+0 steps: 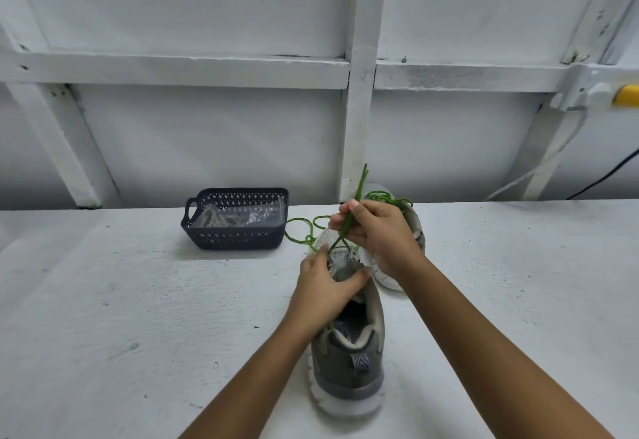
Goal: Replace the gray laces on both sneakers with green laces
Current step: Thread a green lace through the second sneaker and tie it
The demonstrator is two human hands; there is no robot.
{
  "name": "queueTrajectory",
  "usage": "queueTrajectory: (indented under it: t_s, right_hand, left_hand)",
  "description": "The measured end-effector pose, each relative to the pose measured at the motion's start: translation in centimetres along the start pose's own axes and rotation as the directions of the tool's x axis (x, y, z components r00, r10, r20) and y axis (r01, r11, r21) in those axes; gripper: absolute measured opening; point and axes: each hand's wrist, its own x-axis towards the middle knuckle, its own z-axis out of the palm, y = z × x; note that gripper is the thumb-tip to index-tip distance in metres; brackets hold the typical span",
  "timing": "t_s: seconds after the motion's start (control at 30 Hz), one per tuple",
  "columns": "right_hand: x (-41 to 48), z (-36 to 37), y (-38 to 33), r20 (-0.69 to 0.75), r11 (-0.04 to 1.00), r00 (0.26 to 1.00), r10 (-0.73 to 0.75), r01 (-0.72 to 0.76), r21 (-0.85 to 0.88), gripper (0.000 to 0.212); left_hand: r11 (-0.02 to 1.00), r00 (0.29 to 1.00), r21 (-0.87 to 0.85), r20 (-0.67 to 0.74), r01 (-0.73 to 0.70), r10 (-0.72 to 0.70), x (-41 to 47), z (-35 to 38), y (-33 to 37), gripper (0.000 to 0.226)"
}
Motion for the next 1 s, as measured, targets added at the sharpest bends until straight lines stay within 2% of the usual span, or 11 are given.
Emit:
queueTrajectory:
  t_s: [0.3,0.43,0.53,0.67,0.77,0.83,0.87,0.9,0.93,0.97,1.0]
  right_hand:
    - [-0.4,1.4,-5.9,0.171,0.915,0.985,0.003,-0.071,0.397,0.027]
    - [-0.9,2.1,-7.4,0.228,0.899,0.974,-0.014,-0.087,0.429,0.029]
    - [-1.3,2.1,-6.6,0.272,0.895,0.962,0.002,-0.123,0.428,0.028]
    - [-2.0,1.5,-5.8,0.430,0.966,0.901,-0.059,-0.058,0.254,0.018]
    - [-2.7,0.6,-6.3,0.670,0.987,0.742,-0.031,0.127,-0.095,0.026]
    - [-3.0,-0.3,-6.7,0.791,0.923,0.610,0.048,0.275,-0.268,0.041]
    - [-3.0,-0.7,-6.9,0.805,0.920,0.590,0.062,0.279,-0.276,0.044]
    - [-2.9,-1.0,-6.9,0.782,0.935,0.621,0.054,0.242,-0.258,0.043]
    - [-2.5,-1.3,-6.6,0.711,0.953,0.703,0.039,0.188,-0.239,0.038]
    - [-1.9,-1.7,-6.0,0.610,0.944,0.792,0.029,0.180,-0.278,0.033]
    - [-1.3,-2.0,-5.3,0.497,0.884,0.868,0.021,0.215,-0.414,0.030]
  left_hand:
    - [0.998,1.000,-0.064,0.001,0.026,-0.026,0.2,-0.1,-0.3,0.102]
    - [0.997,0.999,-0.069,0.015,0.030,-0.029,0.1,-0.3,-0.2,0.095]
    - [0.998,1.000,-0.068,-0.021,-0.007,0.006,-0.1,-1.0,0.6,0.077]
    - [0.987,0.984,0.059,-0.092,-0.147,0.152,0.6,-2.9,1.9,0.026]
    - [0.954,0.961,0.117,-0.012,-0.274,0.278,0.7,-4.6,2.8,0.024]
    - [0.951,0.951,0.032,0.063,-0.306,0.304,0.7,-5.6,2.9,0.014]
    - [0.957,0.952,-0.045,0.097,-0.286,0.290,0.6,-6.0,3.0,0.024]
    - [0.957,0.952,-0.089,0.111,-0.277,0.286,0.7,-6.3,3.0,0.034]
    - [0.957,0.953,-0.079,0.098,-0.280,0.287,1.0,-6.4,2.9,0.034]
    - [0.953,0.950,-0.052,0.079,-0.299,0.302,1.2,-6.5,2.9,0.026]
    - [0.950,0.948,-0.034,0.066,-0.310,0.312,1.2,-6.5,2.9,0.018]
